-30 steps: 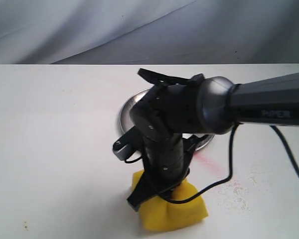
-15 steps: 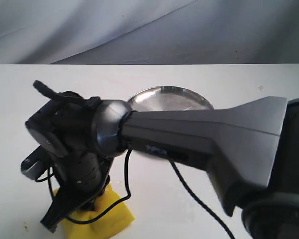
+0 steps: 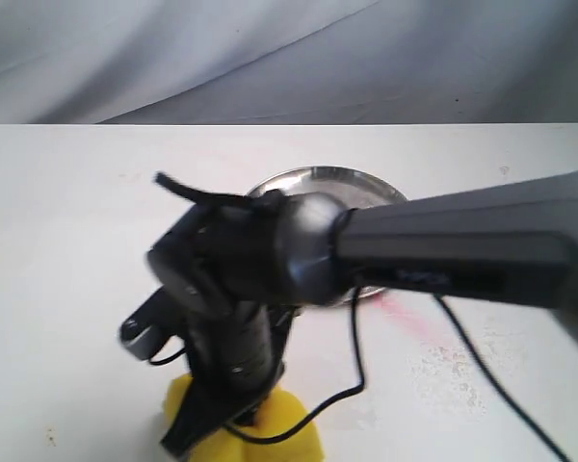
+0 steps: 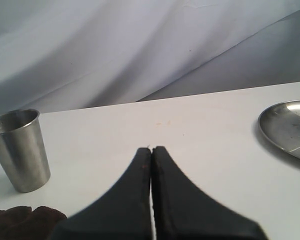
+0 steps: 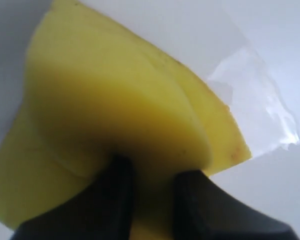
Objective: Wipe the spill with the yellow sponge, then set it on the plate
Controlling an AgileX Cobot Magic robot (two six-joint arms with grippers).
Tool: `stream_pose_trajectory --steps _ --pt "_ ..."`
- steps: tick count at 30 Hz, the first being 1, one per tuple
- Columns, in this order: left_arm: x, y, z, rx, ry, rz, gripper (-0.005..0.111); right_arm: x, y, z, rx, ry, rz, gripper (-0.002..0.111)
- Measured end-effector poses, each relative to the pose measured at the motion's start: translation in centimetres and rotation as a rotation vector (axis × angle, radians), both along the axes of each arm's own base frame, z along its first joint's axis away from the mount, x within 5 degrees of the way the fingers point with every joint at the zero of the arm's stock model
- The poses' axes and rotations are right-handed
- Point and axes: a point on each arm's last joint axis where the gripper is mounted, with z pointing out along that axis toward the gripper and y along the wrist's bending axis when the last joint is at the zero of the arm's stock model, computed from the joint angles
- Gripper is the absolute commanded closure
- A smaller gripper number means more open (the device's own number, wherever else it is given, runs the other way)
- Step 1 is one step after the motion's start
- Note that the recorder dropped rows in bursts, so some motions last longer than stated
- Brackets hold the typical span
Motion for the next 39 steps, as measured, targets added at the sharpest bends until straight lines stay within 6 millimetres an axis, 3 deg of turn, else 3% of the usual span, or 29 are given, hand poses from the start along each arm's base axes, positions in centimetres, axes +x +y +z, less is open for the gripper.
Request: stream_pose_trajectory --steps 10,14,17,20,23,30,33,36,39 --pt "0.0 0.0 0.0 0.000 0.000 0.000 0.107 5.3 -15.2 0.1 -0.149 -0.032 -0.322 0.108" --pt "0.0 0.0 0.0 0.000 0.000 0.000 0.107 6.9 -18.9 0.1 -0.197 -0.025 -0.432 0.108" --pt "0.0 0.0 0.0 0.000 0.000 0.000 0.107 7.2 -19.4 0.1 -0.198 -0.017 -0.458 0.108" --pt "0.0 0.0 0.0 0.000 0.000 0.000 0.107 7.1 -18.0 0.2 -0.191 0.004 -0.428 0.108" --pt "0.0 0.0 0.0 0.000 0.000 0.000 0.107 6.9 -14.7 0.2 -0.169 0.014 -0.363 0.108" --pt "0.0 0.0 0.0 0.000 0.000 0.000 0.107 4.9 -2.7 0.3 -0.046 0.015 -0.162 0.108" --pt "0.0 0.0 0.0 0.000 0.000 0.000 0.107 3.4 1.5 0.5 -0.002 0.021 -0.067 0.108" --pt "0.0 0.0 0.0 0.000 0.000 0.000 0.107 1.4 4.0 0.7 0.027 0.033 0.026 0.108" --pt "0.0 0.0 0.0 0.000 0.000 0.000 0.107 -0.2 4.8 0.7 0.032 0.045 0.082 0.108"
